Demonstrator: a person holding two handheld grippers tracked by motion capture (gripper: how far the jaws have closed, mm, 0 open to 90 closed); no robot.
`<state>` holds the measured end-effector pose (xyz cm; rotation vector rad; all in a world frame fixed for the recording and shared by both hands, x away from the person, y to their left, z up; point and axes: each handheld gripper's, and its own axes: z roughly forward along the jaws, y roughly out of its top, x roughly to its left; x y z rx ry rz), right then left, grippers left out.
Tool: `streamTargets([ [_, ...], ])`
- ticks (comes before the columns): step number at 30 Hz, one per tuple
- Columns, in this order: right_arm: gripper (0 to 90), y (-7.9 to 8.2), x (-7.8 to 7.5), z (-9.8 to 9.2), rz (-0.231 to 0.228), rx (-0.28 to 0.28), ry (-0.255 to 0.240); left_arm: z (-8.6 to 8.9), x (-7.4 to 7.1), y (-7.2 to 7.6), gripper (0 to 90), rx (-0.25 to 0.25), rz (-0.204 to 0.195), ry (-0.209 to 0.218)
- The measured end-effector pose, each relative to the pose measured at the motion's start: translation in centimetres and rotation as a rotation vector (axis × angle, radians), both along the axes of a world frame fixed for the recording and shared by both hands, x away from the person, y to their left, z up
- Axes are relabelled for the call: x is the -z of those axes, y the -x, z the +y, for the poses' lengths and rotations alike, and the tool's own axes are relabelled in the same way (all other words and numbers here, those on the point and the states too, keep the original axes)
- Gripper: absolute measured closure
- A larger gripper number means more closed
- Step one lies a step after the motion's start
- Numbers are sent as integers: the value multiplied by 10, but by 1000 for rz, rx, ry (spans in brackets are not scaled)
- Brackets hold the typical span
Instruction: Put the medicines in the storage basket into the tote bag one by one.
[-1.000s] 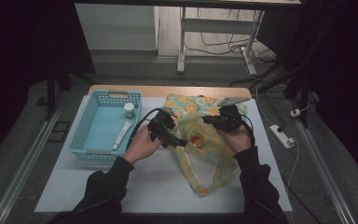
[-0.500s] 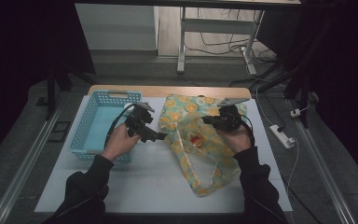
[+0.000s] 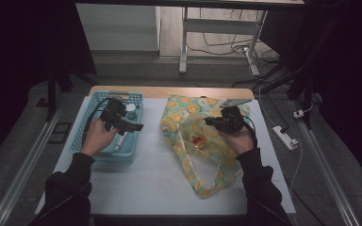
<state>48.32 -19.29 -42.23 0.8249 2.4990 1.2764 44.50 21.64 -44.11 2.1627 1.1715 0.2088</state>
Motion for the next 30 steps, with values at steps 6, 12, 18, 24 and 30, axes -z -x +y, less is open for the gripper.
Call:
streamTargets([
  [6,892,0,1,1,0,-2,4,17,14,-4,2,-52,35,-34],
  [12,892,0,1,1,1,-1,4,24,33,-10,1,-70,77,-90],
  [18,891,0,1,1,-1,-2,4,24,50,-18,2,-80,149,-137],
  [24,892,0,1,1,-2,-5,5,18,63,-20,30,-72,213,-202],
  [30,892,0,0,2,0,-5,3,14,65,-18,221,-38,252,-261],
])
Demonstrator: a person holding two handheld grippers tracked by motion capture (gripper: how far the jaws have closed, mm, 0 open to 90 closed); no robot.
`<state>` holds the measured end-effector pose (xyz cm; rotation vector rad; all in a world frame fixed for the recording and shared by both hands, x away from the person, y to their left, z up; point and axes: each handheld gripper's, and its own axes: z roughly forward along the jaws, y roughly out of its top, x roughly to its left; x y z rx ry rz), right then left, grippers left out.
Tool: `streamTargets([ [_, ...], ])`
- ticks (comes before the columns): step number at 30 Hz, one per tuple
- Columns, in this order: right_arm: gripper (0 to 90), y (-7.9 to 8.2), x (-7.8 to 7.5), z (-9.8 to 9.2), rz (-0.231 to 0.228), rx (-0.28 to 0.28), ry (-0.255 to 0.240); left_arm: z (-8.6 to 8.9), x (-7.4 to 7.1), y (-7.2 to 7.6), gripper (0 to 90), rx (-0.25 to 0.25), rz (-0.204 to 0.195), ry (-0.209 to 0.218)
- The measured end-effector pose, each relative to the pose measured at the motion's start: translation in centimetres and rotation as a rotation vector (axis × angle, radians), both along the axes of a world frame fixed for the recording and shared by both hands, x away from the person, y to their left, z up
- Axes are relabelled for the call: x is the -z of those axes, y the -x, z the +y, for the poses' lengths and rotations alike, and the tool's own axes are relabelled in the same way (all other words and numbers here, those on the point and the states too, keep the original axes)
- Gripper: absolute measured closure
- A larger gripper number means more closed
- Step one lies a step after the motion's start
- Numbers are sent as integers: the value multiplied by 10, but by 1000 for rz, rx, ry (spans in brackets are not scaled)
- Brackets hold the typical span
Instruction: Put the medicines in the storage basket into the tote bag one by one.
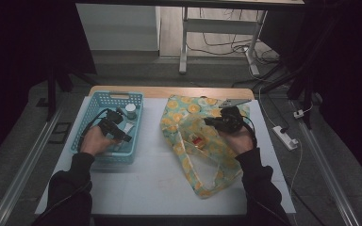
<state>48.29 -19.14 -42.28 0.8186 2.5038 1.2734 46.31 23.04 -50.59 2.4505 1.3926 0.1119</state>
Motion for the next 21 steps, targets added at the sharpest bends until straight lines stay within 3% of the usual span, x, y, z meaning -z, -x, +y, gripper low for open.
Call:
streamTargets([
  [7,891,0,0,1,1,-5,4,0,1,-1,423,-13,35,-14],
  [10,891,0,0,0,1,-4,4,0,3,-3,472,-18,60,-24],
  [21,891,0,0,1,3,-7,7,-8,1,-5,627,-47,74,-58],
])
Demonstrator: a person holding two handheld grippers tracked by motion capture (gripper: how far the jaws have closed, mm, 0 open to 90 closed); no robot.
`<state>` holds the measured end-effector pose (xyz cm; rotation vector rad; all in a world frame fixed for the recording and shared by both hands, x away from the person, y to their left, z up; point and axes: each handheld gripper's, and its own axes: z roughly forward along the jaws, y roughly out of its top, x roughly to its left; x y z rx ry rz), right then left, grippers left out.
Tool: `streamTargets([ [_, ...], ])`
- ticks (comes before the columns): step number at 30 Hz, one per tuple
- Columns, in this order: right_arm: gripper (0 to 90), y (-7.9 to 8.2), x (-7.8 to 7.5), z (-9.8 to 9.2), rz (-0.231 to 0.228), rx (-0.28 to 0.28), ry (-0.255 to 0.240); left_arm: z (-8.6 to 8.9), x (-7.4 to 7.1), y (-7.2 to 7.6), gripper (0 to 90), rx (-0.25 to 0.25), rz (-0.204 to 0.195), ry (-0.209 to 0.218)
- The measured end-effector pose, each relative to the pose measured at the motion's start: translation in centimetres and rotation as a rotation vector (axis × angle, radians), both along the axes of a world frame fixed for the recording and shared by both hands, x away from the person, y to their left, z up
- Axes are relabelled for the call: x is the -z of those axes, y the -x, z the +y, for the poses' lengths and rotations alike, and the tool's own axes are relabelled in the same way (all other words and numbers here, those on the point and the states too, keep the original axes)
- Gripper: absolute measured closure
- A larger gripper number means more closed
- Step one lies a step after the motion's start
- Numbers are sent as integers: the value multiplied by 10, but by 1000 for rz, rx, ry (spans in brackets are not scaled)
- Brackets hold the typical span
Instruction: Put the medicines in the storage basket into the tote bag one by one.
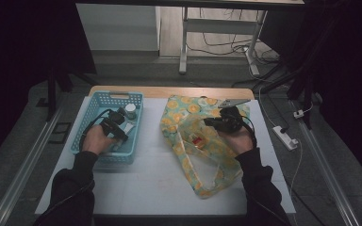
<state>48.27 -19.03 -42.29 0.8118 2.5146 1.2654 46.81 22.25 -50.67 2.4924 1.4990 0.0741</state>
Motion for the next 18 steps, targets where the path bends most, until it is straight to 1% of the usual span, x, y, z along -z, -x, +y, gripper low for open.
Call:
streamTargets([
  [4,891,0,0,0,0,0,0,-4,-1,-1,703,-16,-1,-27],
  [5,891,0,0,0,0,0,0,-5,-1,-1,706,-18,-3,-34],
  [8,891,0,-1,0,-1,-1,0,-5,-2,-1,713,-21,-9,-38],
  [9,891,0,-1,0,-1,0,-2,-4,-2,-1,714,-27,-8,-32],
  [11,891,1,-1,0,-1,1,-4,-2,-2,0,716,-36,-24,-32],
  [14,891,1,-2,-1,-7,2,-7,3,-5,1,717,-45,-45,-2],
  [16,891,1,-3,-1,-12,2,-9,5,-9,3,717,-56,-47,22],
  [18,892,1,-3,-1,-11,2,-9,7,-14,4,717,-63,-64,51],
])
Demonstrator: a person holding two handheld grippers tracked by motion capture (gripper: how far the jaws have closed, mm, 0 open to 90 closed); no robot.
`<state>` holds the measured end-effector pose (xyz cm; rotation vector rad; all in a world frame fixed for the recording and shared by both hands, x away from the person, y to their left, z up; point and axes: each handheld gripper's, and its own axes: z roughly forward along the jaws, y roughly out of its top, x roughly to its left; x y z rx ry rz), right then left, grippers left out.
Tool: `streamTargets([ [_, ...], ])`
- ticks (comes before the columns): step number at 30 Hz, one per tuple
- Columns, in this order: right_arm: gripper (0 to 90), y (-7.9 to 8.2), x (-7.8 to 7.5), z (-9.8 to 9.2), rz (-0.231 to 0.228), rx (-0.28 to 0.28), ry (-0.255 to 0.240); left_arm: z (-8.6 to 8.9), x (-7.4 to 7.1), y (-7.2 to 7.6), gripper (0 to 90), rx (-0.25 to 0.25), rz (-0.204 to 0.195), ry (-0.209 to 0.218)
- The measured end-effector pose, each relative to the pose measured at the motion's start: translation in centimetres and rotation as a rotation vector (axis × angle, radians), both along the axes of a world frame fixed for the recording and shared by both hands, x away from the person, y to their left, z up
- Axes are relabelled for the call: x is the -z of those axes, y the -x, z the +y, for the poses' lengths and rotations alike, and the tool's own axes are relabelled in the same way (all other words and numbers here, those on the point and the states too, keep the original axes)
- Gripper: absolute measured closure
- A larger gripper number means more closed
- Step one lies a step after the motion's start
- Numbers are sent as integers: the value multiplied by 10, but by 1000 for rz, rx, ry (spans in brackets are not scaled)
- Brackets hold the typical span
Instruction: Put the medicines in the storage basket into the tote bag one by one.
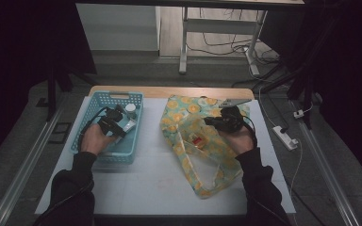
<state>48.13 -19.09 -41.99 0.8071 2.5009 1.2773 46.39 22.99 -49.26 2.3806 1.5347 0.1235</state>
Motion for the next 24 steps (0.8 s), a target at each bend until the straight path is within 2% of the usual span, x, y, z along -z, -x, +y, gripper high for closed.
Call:
streamTargets([
  [3,892,1,-1,1,-7,-3,-3,3,-8,4,717,-10,-33,38],
  [8,893,2,-3,1,-18,0,-14,4,-22,11,717,9,-74,92],
  [16,893,6,-11,1,-34,-6,-35,3,-46,21,717,36,-101,200],
  [18,893,7,-12,1,-37,-4,-40,0,-50,24,717,57,-101,238],
  [24,893,6,-10,0,-36,0,-38,-18,-64,34,717,134,-119,267],
])
